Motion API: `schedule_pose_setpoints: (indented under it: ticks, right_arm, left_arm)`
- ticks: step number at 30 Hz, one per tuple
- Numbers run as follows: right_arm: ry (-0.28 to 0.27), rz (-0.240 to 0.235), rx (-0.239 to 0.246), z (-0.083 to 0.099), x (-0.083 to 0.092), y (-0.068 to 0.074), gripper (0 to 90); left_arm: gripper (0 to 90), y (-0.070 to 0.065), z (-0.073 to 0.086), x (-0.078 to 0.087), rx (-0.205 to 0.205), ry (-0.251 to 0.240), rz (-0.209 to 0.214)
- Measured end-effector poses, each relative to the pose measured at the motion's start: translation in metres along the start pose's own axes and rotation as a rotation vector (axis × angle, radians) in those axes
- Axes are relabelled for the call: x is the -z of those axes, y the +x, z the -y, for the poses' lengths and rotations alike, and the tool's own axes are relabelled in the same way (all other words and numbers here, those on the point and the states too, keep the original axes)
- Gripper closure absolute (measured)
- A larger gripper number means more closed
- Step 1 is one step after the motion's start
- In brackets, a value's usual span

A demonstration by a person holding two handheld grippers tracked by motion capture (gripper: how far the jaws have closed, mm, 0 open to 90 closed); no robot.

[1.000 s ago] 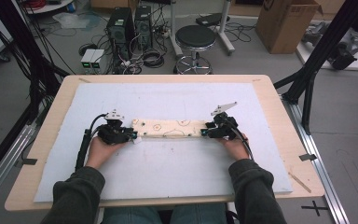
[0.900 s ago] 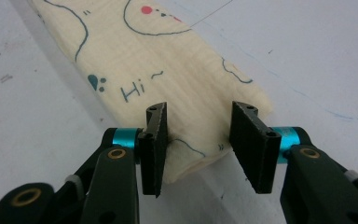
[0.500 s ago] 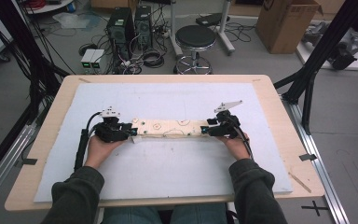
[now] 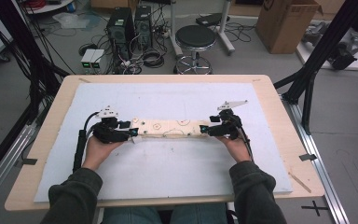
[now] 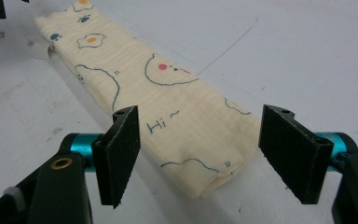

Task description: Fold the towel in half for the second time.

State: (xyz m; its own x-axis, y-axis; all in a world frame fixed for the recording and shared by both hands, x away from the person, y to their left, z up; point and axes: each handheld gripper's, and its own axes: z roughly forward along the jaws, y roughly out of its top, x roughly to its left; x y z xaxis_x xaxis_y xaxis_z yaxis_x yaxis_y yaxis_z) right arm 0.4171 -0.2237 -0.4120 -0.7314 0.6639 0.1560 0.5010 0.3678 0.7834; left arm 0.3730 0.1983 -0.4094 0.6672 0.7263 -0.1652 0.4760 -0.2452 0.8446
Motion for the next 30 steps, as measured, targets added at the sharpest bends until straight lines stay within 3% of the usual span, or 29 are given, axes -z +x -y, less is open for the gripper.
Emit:
schedule_pose_setpoints:
  ticks: [5,15,30]
  right_arm:
    - [-0.01,0.004,-0.012,0.0,0.004,0.003,21.8]
    - [-0.02,-0.017,-0.003,-0.001,0.008,0.011,17.9]
    - [-0.042,-0.011,0.007,-0.002,0.015,0.015,12.6]
  left_arm:
    - [42.4,-0.003,-0.001,0.003,0.0,-0.002,0.003]
    - [36.3,-0.006,-0.003,0.008,-0.012,0.005,0.001]
    - [34.6,-0.012,-0.005,0.015,-0.031,-0.015,0.017]
